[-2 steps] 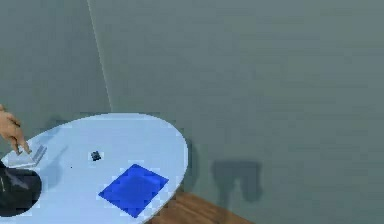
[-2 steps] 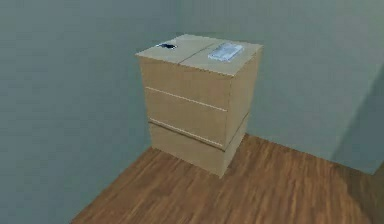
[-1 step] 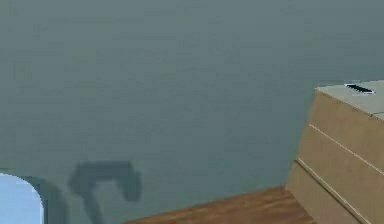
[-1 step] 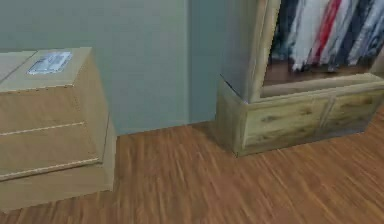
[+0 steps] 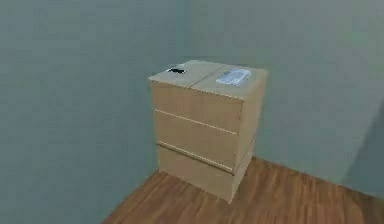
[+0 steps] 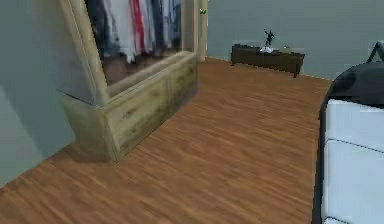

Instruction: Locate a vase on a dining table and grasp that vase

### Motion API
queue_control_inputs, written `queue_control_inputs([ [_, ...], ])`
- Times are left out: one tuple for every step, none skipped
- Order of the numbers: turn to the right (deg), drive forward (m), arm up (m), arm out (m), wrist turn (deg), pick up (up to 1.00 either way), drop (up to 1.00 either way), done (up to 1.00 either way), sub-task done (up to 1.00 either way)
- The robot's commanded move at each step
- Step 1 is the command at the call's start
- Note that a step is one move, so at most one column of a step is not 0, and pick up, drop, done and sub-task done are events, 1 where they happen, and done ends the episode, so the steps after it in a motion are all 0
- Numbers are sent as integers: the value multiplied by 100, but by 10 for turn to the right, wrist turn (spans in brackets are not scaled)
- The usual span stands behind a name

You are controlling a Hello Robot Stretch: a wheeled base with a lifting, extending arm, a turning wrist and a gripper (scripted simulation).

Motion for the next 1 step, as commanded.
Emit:
queue_control_inputs([
  [300, 0, 0, 0, 0, 0, 0, 0, 0],
])
